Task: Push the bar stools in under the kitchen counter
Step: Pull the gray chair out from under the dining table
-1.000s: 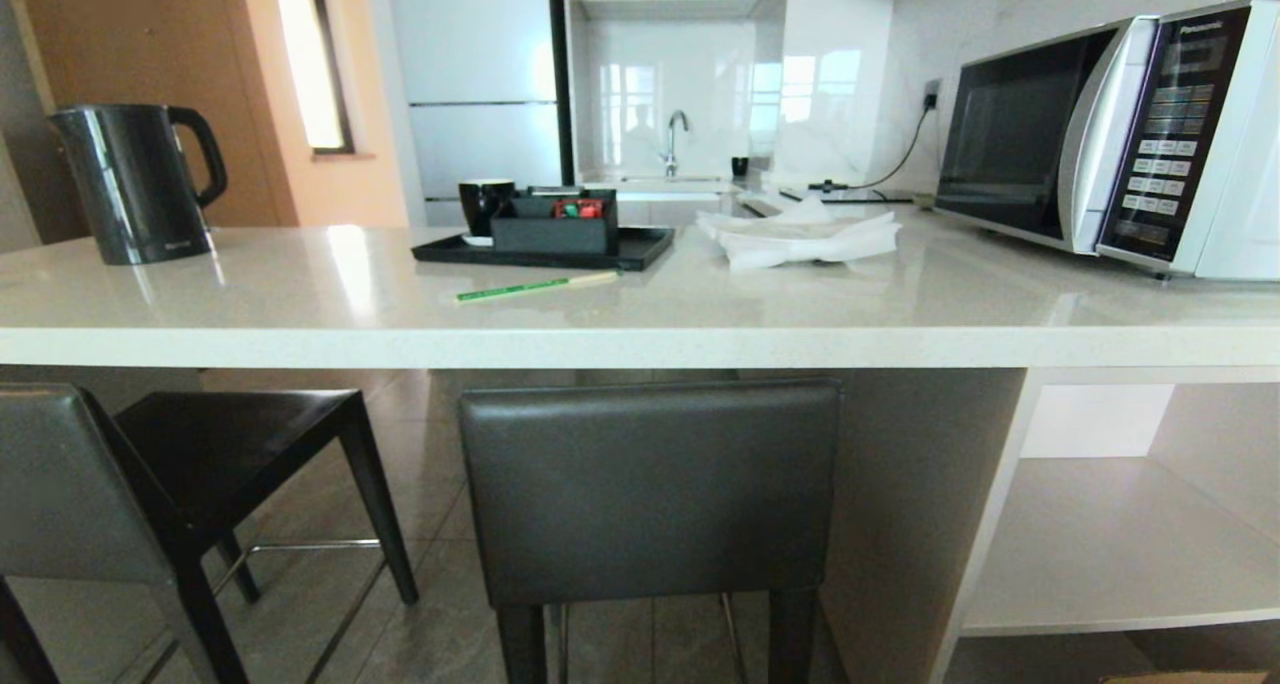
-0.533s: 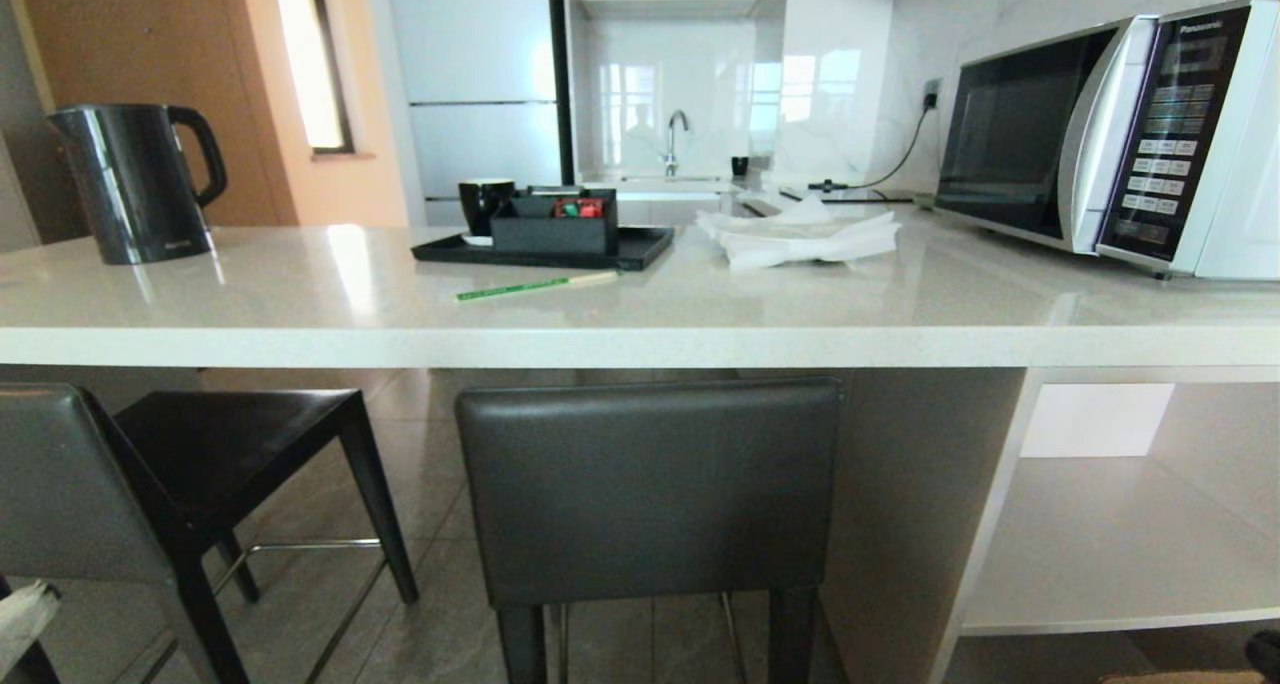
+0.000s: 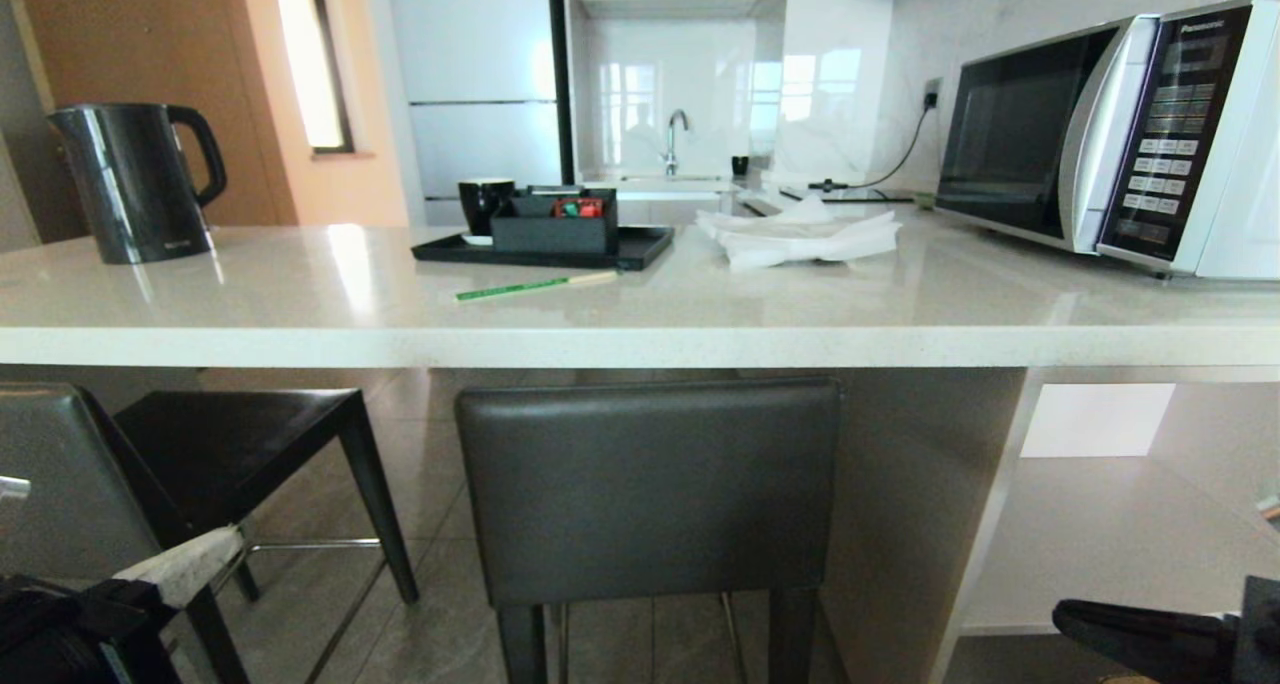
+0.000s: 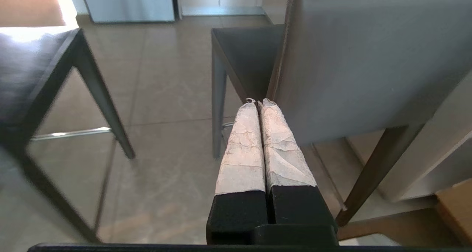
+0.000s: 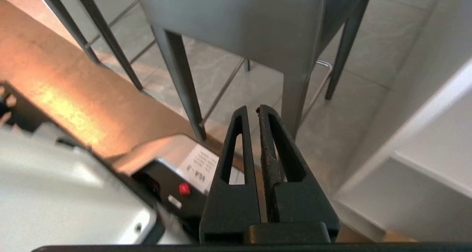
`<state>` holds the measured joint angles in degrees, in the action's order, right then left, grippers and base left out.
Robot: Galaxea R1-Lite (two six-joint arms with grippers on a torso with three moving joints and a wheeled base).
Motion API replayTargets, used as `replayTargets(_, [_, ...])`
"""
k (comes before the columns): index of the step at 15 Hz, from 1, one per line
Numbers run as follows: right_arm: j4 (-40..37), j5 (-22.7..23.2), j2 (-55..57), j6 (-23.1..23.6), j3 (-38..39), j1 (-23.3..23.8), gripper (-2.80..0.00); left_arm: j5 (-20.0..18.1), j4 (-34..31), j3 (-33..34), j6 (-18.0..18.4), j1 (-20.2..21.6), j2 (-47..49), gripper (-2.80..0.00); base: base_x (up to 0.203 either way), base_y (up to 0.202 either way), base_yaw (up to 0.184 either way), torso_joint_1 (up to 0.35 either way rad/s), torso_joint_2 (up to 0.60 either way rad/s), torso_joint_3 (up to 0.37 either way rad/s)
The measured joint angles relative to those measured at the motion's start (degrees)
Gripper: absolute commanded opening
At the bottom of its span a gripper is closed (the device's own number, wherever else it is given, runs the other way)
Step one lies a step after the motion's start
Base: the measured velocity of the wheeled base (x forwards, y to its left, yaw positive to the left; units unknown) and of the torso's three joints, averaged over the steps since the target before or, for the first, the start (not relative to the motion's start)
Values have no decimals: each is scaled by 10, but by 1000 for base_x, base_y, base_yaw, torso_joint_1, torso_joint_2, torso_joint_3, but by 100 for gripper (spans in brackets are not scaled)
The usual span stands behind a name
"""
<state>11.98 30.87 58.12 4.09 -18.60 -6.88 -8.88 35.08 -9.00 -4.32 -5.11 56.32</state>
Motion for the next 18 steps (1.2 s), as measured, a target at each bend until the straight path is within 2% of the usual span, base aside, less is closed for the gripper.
replayTargets(2, [74, -9, 66, -21, 1, -5, -280, 3, 82, 11, -12, -3, 73, -280, 0, 0, 0, 0, 0, 0])
replayTargets(5, [194, -54, 165, -63, 3, -31, -280, 5, 194, 24, -19, -6, 175, -280, 0, 0, 0, 0, 0, 0])
replayTargets(10, [417, -207, 313, -138, 2, -137, -280, 5, 309, 58, -19, -5, 282, -280, 0, 0, 0, 0, 0, 0])
replayTargets(12, [449, -221, 346, -142, 4, -149, -280, 5, 341, 61, -19, -7, 315, -280, 0, 0, 0, 0, 0, 0])
replayTargets(16, [480, -222, 379, -160, 14, -132, -280, 5, 419, 64, -17, -8, 386, -280, 0, 0, 0, 0, 0, 0])
replayTargets(17, [485, -220, 384, -160, 22, -126, 0, 5, 449, 69, -16, -9, 404, 0, 0, 0, 0, 0, 0, 0])
replayTargets(18, [501, -219, 389, -160, 28, -120, 0, 6, 482, 74, -16, -9, 422, 0, 0, 0, 0, 0, 0, 0])
